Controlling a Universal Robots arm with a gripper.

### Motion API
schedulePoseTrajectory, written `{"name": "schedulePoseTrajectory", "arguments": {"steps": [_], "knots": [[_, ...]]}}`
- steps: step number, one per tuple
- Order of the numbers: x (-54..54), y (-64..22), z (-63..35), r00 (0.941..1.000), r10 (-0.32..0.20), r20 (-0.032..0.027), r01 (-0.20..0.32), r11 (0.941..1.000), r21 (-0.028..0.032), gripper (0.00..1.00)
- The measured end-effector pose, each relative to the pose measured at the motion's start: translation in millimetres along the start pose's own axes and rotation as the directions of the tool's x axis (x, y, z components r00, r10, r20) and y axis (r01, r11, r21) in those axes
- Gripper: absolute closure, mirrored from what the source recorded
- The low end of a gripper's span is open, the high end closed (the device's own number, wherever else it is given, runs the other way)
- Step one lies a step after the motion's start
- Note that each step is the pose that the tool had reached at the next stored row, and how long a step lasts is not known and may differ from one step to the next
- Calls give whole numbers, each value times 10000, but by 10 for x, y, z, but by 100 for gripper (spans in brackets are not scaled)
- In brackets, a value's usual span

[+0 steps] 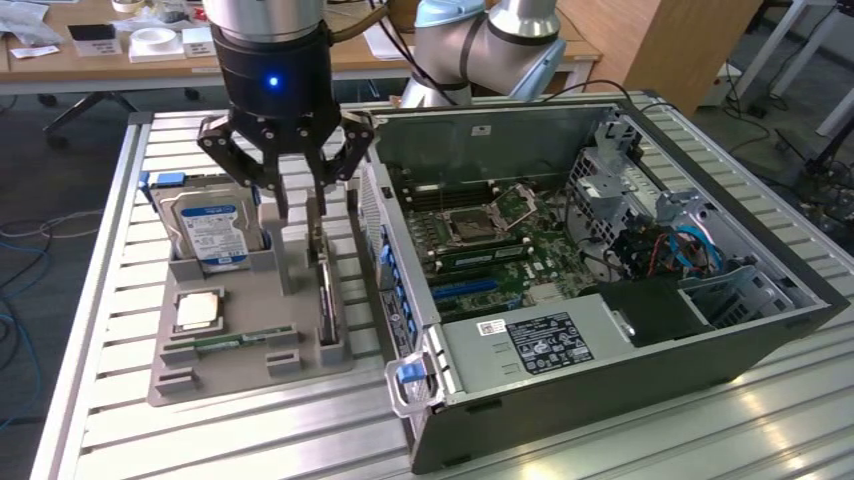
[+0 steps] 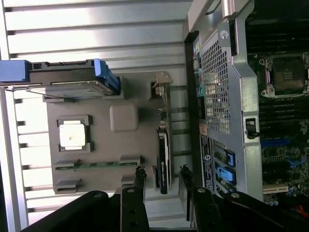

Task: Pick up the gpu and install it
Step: 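Pick up the gpu and move the gpu toward the slot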

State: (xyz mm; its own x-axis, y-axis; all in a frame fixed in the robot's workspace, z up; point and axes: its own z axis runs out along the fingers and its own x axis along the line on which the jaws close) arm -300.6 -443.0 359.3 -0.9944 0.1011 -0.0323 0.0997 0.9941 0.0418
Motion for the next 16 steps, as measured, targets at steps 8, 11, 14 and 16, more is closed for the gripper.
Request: {"name": "schedulePoseTrajectory", "arguments": {"steps": [8, 11, 14, 16], "knots": [[4, -5, 135, 10000, 0, 0, 0, 10000, 1, 58], [4, -6, 135, 10000, 0, -2, 0, 10000, 2, 58], [-4, -5, 150, 10000, 0, 1, 0, 10000, -2, 58], [-11, -5, 159, 10000, 0, 1, 0, 10000, -1, 58]]}}
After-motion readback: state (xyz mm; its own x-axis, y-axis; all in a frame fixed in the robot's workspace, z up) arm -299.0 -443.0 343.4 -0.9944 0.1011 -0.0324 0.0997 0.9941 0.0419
